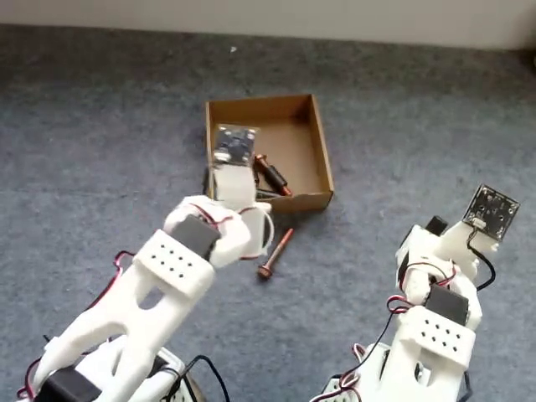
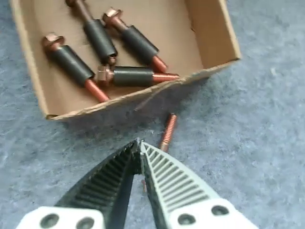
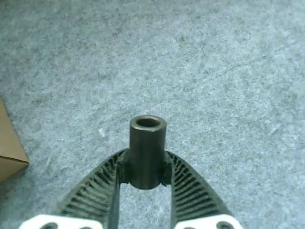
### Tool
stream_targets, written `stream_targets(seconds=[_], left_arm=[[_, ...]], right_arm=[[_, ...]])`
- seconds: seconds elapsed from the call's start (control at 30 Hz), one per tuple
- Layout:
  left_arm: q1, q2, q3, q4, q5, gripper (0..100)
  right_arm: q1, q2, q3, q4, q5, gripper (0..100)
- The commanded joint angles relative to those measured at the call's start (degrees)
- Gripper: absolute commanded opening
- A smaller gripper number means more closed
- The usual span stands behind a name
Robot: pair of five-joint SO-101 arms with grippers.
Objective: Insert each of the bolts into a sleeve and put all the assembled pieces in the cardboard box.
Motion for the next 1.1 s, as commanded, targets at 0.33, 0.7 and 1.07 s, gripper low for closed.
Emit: stream_targets(seconds=[0.33,0.7,1.07], left_arm=[[6.5,26.2,-14.7,7.6,-2.2,20],[6.5,40.0,-17.3,8.3,-2.2,19],[6.5,40.0,-17.3,8.4,-2.1,1]], right_arm=[[0.0,-1.4,-0.7,-1.4,-0.3,0.6],[0.0,-1.4,-0.7,-1.4,-0.3,0.6],[0.0,-1.4,-0.7,-1.4,-0.2,0.6]])
